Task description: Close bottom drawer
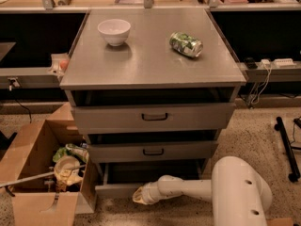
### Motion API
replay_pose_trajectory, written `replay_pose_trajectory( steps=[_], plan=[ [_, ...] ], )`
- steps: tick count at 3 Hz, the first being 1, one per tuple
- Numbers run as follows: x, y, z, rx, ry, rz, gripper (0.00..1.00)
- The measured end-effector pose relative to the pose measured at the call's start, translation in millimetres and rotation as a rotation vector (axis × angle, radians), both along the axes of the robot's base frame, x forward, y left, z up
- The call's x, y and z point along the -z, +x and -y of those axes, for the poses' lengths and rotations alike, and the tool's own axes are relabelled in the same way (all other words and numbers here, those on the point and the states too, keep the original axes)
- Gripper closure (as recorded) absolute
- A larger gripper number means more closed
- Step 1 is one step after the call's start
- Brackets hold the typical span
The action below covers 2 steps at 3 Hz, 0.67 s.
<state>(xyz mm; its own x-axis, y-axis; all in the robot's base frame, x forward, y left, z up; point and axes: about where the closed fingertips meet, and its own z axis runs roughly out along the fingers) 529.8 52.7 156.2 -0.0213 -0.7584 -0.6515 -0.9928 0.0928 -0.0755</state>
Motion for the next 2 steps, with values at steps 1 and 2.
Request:
replay_pose_trajectory(
  steps=[1, 2],
  plan=[
    [-4.1, 16.5, 2.6, 0.014, 0.007, 0.023, 1.0],
    [-5.9, 23.1, 3.9, 0.021, 0.01, 0.033, 1.0]
  ],
)
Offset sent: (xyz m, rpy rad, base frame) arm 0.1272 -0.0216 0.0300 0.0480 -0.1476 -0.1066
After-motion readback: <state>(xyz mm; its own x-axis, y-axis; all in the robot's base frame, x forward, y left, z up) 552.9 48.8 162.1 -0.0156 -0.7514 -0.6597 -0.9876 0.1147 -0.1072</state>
